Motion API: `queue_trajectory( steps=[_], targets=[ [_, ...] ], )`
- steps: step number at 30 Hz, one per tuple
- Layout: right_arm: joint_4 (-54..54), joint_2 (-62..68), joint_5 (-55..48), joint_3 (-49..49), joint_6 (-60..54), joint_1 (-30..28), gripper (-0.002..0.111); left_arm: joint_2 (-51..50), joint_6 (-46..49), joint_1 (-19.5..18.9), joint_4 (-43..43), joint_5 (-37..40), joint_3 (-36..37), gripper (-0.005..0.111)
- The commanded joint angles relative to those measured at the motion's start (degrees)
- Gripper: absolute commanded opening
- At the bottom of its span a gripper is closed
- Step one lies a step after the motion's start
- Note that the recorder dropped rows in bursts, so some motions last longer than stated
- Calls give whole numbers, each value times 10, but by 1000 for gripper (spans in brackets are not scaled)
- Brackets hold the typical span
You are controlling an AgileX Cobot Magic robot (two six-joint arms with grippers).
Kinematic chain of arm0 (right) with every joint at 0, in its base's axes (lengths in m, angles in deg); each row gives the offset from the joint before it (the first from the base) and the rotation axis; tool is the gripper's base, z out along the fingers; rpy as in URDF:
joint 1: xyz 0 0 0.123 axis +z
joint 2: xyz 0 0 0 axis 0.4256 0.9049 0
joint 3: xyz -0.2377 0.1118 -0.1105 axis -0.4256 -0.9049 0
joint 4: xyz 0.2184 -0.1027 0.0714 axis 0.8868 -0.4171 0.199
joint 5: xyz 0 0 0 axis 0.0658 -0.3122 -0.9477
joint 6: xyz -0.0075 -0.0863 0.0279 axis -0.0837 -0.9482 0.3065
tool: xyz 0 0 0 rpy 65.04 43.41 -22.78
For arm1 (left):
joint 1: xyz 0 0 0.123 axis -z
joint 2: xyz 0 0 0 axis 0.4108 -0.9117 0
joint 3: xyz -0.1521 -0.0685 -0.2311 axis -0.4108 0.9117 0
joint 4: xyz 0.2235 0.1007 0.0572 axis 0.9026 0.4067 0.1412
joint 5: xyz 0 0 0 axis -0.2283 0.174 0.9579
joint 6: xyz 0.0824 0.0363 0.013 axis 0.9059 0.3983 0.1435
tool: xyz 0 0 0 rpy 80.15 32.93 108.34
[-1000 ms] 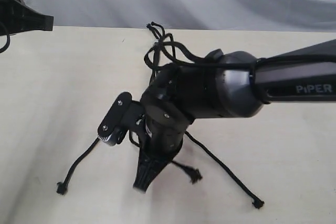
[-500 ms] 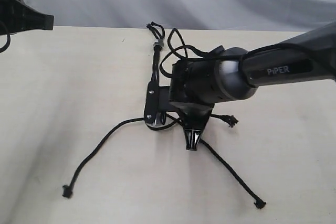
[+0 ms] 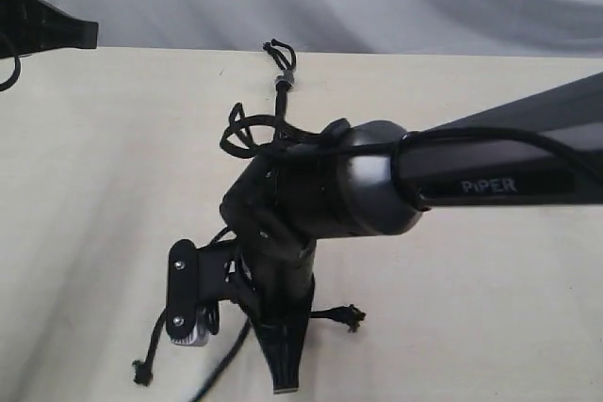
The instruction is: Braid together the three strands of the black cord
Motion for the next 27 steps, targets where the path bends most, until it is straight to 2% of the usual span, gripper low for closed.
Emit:
queue_trajectory(
  steps=[1, 5, 16, 24, 26, 27],
  targets=[
    [18, -35, 22, -2, 3, -13, 0, 4, 0, -1, -10, 1, 3, 0],
    [7, -59, 17, -2, 40, -57, 0, 4, 0, -1, -10, 1, 3, 0],
    [22, -66, -21, -2, 49, -179, 0, 4, 0, -1, -10, 1, 3, 0],
    [26, -47, -18, -2, 59, -189, 1, 4, 0, -1, -10, 1, 3, 0],
    [22, -45, -10, -2, 78, -189, 6, 4, 0, -1, -10, 1, 3, 0],
    [22, -45, -7, -2, 82, -189, 13, 4, 0, -1, -10, 1, 3, 0]
  ],
)
